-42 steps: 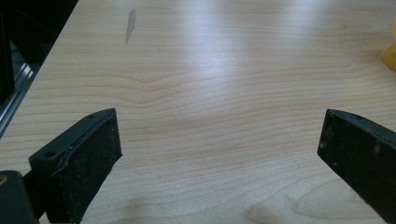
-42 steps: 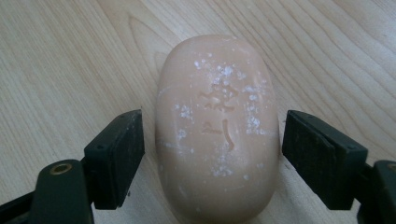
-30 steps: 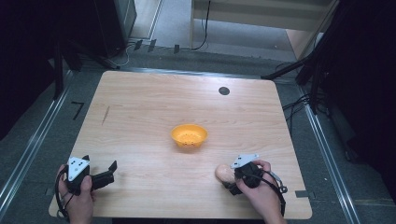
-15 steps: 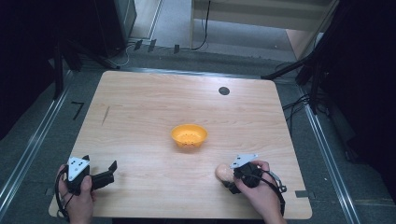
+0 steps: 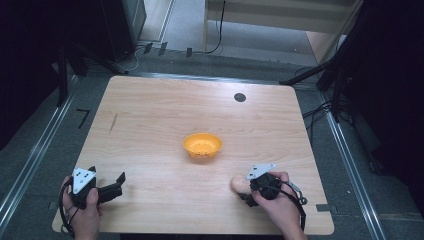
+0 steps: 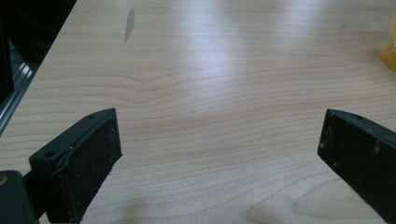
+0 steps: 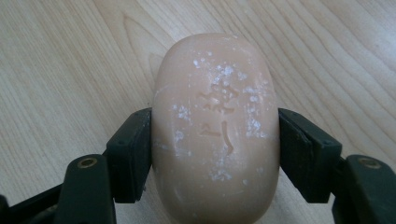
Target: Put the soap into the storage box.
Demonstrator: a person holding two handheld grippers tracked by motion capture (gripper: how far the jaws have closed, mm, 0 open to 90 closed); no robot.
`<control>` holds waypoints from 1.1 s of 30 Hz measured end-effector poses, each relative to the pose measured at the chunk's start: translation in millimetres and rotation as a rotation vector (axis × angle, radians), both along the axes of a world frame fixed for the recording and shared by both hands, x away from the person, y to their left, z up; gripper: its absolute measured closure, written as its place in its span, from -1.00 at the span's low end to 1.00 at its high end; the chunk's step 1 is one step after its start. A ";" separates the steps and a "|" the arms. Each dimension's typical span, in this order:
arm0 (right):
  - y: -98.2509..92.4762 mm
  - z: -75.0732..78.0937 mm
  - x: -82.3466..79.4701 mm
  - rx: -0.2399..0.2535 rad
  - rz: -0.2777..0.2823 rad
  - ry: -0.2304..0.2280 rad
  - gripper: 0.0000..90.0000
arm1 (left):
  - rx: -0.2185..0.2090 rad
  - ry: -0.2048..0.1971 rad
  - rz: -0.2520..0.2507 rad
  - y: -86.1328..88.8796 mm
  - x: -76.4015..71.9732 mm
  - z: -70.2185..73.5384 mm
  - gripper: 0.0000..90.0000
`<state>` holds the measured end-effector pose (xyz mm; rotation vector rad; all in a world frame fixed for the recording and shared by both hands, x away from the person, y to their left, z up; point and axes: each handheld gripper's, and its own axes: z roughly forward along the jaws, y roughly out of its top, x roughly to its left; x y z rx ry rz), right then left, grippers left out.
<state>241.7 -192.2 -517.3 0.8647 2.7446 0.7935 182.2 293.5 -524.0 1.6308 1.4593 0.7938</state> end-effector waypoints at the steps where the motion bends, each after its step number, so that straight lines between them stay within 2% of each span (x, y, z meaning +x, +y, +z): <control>1: -0.2 0.8 0.6 0.003 0.004 -0.003 -0.26 | 0.000 0.000 0.000 0.0 0.0 0.0 -1.00; 11: -0.2 12.2 7.4 0.006 0.056 -0.003 -0.26 | -0.005 -0.002 -0.002 0.1 0.1 -0.2 -1.00; 33: 8.4 33.5 28.3 -0.013 0.157 -0.039 -0.26 | -0.011 -0.001 -0.001 0.4 0.6 -0.3 -1.00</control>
